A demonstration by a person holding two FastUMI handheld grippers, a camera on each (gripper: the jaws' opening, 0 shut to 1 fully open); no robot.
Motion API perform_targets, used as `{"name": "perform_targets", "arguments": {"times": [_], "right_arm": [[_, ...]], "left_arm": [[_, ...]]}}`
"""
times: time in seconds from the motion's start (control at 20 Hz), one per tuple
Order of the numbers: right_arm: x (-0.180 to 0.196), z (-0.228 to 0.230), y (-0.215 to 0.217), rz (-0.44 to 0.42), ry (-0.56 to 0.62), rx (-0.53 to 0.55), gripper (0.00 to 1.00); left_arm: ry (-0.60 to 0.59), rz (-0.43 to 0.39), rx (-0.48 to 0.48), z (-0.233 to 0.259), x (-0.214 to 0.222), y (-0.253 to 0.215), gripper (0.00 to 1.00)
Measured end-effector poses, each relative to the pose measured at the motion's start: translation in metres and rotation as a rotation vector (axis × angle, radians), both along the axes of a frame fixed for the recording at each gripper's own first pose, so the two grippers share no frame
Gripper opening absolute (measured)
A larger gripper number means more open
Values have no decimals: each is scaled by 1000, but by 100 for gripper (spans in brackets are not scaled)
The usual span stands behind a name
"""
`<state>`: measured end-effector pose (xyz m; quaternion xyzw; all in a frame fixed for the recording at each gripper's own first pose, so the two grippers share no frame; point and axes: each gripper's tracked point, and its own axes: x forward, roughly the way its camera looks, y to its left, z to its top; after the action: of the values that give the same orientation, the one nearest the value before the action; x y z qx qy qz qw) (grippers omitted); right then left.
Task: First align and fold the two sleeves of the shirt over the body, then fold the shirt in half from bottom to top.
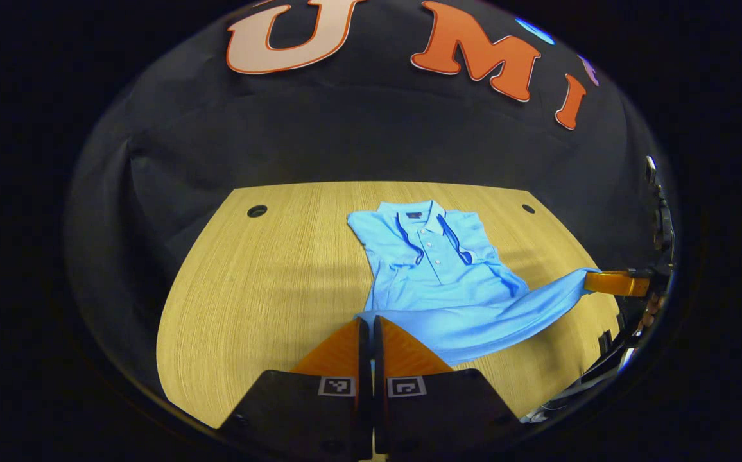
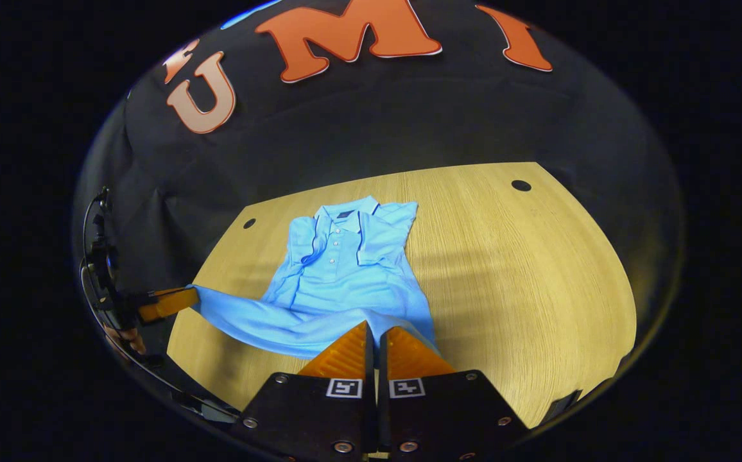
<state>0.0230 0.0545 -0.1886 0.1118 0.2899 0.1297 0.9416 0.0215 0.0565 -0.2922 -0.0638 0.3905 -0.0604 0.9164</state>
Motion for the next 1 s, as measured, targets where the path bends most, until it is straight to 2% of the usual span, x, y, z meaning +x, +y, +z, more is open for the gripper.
{"name": "perform_targets", "arguments": {"times": [0.5,0.8,1.0], "right_arm": [[109,26,5,-17,-15,-42,1],[181,17,2,-32,18,-77,2],[226,8,3,-40,40,-78,2]], "left_arm": [[-33,-27,9,-22,121,12,4],[-64,-60,24,-50,190,12,5],[-51,-44,8,-74,229,13,4]]}}
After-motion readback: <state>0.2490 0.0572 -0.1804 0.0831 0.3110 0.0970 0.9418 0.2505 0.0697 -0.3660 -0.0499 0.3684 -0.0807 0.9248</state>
